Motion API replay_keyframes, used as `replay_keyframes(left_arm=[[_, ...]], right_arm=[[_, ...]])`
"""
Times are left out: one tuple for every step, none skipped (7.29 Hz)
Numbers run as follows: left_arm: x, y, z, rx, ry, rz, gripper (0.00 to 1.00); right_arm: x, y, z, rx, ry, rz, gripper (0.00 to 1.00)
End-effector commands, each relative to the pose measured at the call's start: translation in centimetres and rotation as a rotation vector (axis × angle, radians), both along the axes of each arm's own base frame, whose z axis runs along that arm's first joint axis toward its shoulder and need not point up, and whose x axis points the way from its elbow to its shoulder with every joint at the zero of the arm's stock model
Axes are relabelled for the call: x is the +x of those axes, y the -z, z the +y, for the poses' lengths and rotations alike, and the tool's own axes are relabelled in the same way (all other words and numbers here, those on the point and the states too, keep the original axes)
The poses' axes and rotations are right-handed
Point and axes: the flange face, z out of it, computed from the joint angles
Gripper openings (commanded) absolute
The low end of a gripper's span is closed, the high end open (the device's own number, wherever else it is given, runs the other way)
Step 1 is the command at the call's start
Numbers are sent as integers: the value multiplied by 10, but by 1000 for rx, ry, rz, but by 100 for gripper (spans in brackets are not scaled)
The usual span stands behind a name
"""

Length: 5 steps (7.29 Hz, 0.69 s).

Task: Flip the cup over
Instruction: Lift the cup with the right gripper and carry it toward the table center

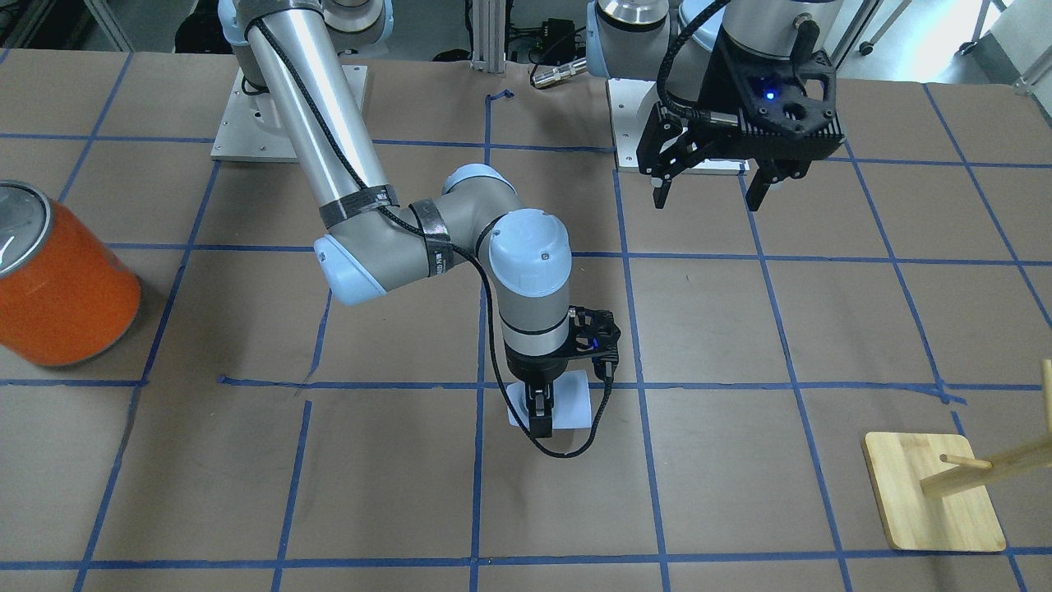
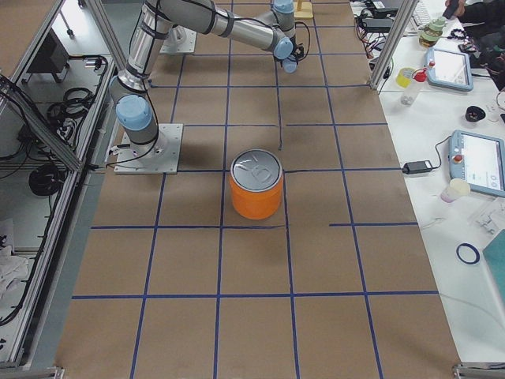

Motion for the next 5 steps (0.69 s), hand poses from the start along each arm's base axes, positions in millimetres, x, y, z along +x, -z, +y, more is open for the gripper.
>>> replay_keyframes(left_arm=[[0, 0, 0, 1, 0, 2, 100], [0, 1, 0, 2, 0, 2, 100], [-1, 1, 0, 2, 1, 5, 100], [-1, 1, 0, 2, 1, 5, 100], [0, 1, 0, 2, 1, 3, 100]], right_arm=[[-1, 8, 5, 12, -83, 14, 57], [0, 9, 6, 9, -100, 15, 54], [4, 9, 10, 11, -108, 16, 54], [6, 16, 12, 23, -108, 19, 54], [7, 19, 13, 29, -108, 16, 58]])
